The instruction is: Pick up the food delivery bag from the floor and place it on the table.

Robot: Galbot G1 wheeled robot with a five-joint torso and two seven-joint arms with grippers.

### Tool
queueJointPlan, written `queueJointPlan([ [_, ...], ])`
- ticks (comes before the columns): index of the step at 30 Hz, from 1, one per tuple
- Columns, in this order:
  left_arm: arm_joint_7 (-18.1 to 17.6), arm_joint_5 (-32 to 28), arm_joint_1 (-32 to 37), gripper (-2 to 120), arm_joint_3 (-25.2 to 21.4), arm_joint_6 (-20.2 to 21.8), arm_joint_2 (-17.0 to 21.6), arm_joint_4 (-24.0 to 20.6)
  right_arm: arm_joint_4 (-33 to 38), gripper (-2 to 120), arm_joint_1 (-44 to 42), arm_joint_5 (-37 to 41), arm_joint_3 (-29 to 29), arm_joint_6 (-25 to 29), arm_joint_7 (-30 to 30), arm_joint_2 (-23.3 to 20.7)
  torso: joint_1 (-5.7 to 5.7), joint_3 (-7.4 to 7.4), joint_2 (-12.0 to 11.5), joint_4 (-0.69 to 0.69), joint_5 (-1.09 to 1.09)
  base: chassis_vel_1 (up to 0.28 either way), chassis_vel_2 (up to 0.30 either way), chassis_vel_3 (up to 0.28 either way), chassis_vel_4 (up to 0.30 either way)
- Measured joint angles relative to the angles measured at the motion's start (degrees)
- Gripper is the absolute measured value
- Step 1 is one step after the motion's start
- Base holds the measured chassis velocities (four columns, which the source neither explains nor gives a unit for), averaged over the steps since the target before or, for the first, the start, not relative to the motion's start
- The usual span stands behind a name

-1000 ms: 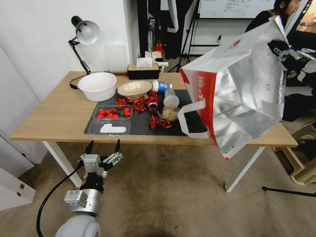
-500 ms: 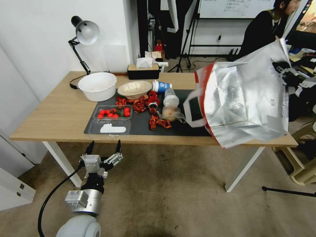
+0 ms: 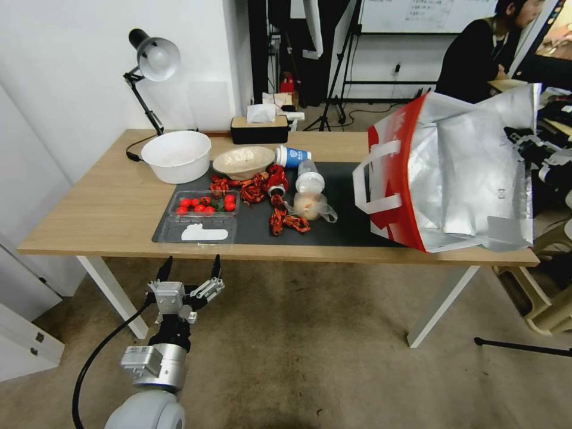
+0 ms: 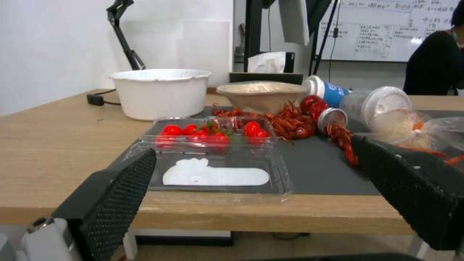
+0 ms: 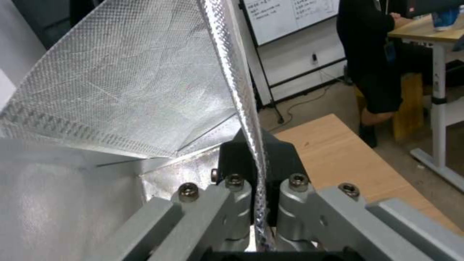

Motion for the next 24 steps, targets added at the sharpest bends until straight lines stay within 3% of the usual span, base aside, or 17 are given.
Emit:
queueJointPlan([
  [10,0.1,0.0,-0.1,100,0.0,0.0,-0.2,0.3,-2.9,0,4.8,-1.5,-5.4,-0.2,1.4,0.6,0.0,0.0,0.0,0.0,0.0,0.0,0.0,0.0,0.0],
  [24,0.3,0.2,-0.3,100,0.2,-0.5,-0.3,1.1,-5.7,0,9.5,-1.9,-8.6,-0.3,1.5,0.2,0.0,0.0,0.0,0.0,0.0,0.0,0.0,0.0,0.0],
])
